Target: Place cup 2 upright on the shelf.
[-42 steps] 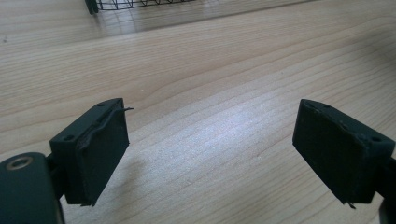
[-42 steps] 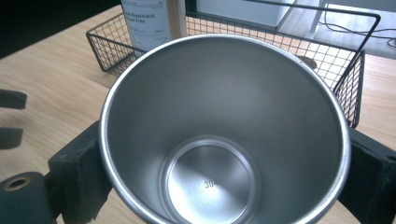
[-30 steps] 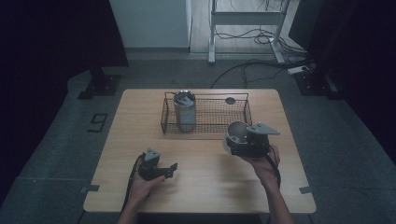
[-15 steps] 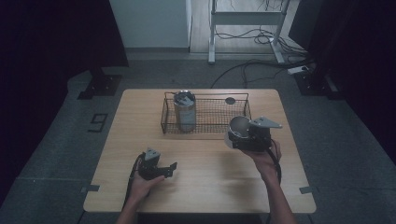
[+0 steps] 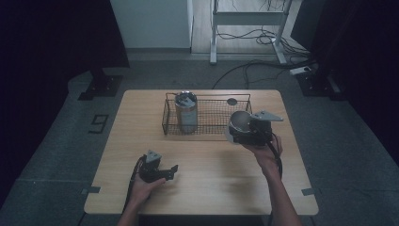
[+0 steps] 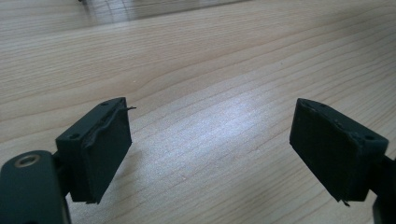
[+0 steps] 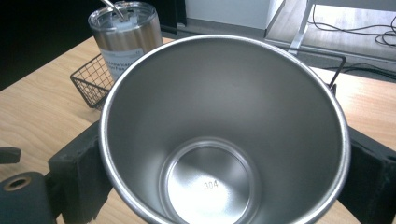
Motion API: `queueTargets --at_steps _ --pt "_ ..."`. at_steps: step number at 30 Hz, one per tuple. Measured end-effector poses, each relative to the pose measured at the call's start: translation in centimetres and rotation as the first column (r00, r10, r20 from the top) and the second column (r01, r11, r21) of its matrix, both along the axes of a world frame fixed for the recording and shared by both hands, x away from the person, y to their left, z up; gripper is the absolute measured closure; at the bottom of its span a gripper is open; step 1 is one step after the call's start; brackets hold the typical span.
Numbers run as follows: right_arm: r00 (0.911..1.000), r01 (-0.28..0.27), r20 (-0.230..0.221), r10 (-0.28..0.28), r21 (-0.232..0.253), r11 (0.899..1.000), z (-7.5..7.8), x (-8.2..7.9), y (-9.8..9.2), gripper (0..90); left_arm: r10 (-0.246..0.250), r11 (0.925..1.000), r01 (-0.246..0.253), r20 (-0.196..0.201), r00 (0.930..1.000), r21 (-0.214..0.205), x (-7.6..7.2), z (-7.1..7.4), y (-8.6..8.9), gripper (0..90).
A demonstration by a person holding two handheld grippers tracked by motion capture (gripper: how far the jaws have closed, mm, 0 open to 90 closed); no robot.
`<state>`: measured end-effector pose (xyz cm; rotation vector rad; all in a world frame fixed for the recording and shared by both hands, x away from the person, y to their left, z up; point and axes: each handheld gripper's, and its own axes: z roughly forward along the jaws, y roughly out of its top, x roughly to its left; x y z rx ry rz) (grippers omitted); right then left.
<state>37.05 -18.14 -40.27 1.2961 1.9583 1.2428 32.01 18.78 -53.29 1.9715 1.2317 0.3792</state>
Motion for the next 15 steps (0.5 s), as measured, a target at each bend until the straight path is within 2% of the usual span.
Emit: queueTargets --at_steps 11,15 --pt "1.0 0.003 0.001 -0.003 -0.01 1.0 0.5 1.4 0.2 6.9 0.003 1.0 -0.003 0.002 1.0 -0.006 0.0 0.1 0.1 12.9" --pt "1.0 0.0 -0.002 0.0 0.0 1.0 0.5 1.8 0.2 6.9 0.001 1.0 -0.001 -0.001 1.0 -0.004 0.0 0.1 0.1 13.0"
